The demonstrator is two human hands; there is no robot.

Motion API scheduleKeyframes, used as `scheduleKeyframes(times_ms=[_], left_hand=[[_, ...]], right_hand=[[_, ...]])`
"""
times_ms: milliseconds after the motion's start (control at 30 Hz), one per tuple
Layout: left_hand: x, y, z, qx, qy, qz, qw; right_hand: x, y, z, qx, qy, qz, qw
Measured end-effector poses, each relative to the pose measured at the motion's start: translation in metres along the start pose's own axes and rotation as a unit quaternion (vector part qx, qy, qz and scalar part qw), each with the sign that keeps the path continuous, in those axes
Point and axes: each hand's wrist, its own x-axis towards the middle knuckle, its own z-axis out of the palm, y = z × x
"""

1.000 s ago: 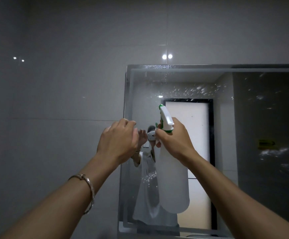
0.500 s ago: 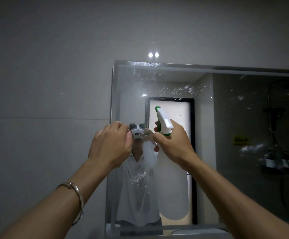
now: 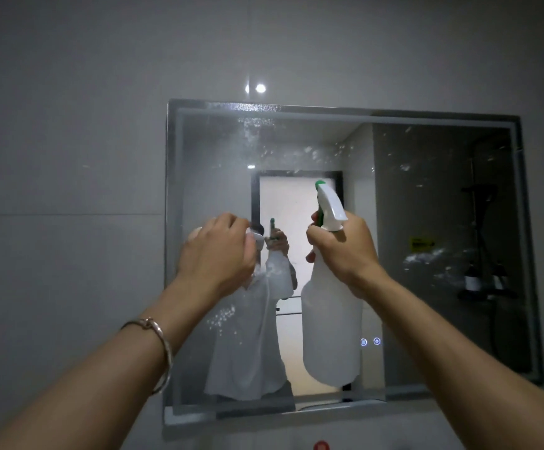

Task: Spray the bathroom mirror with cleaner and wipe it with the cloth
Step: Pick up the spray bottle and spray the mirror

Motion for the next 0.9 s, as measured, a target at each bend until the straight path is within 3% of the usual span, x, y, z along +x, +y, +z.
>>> scheduleKeyframes(times_ms=[400, 600, 900], left_hand=[[0.002, 0.125, -0.008, 0.029, 0.001, -0.005, 1.0], [0.0, 0.139, -0.017, 0.046, 0.002, -0.003, 0.999], [-0.009, 0.132, -0.017, 0.031, -0.008, -0.013, 0.999]], right_hand=[[0.0, 0.022, -0.109, 0.026, -0.064, -0.047, 0.997], [0.0, 0.017, -0.132, 0.07, -0.064, -0.032, 0.995], [-0.003, 0.006, -0.127, 0.014, -0.056, -0.032, 0.998]])
